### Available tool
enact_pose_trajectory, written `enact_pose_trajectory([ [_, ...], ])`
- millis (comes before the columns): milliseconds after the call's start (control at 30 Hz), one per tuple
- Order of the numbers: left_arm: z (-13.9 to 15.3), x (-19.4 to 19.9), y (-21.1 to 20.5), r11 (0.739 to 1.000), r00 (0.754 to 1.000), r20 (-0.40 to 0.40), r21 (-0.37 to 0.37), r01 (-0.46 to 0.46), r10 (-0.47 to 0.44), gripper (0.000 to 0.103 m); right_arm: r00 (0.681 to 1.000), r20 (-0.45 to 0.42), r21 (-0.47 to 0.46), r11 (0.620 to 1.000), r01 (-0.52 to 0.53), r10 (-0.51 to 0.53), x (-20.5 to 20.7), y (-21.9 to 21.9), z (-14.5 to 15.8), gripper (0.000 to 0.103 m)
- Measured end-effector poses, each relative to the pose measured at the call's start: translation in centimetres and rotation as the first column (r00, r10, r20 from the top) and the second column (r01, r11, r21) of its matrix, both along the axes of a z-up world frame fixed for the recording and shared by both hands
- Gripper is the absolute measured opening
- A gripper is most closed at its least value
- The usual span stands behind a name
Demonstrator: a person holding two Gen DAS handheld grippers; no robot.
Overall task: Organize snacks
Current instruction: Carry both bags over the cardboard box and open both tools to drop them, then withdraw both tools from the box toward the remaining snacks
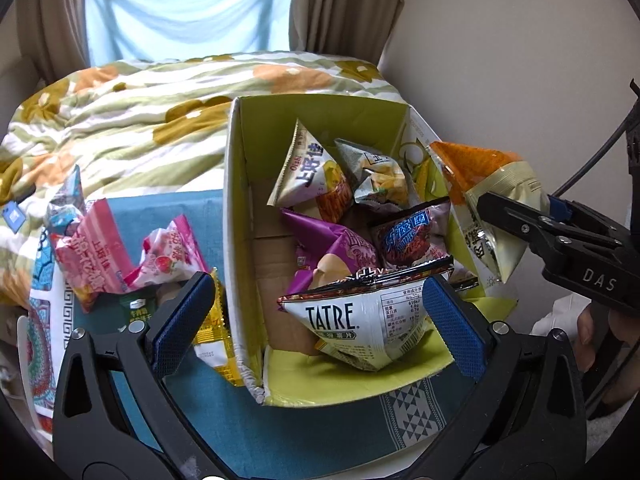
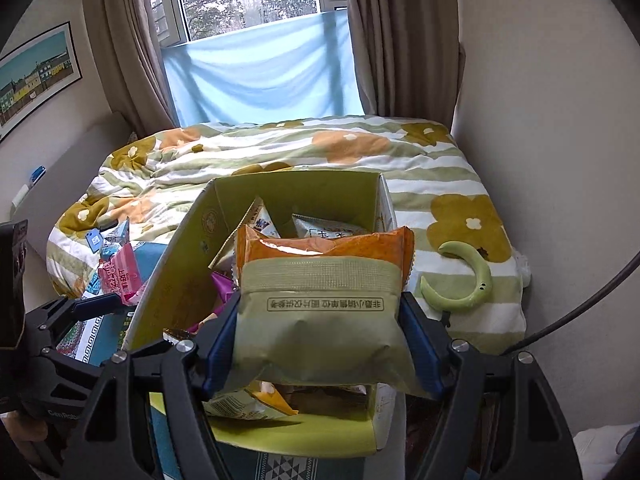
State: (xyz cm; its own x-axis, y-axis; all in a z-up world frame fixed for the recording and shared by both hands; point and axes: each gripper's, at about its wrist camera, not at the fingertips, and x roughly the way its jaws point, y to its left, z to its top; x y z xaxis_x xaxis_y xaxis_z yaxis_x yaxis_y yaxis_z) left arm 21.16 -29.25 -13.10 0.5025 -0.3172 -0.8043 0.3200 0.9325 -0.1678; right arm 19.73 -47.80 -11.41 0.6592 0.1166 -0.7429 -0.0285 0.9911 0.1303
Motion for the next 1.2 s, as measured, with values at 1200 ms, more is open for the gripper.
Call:
enact_pose_trajectory([
  [1200,3.8,-5.8,7.8,0.990,0.987,0.076,0.000,-0.140,0.140,0.102,1.000,0.001,0.108,0.994,-0.027,0.027,-1.6,2.2,0.7,0.097],
])
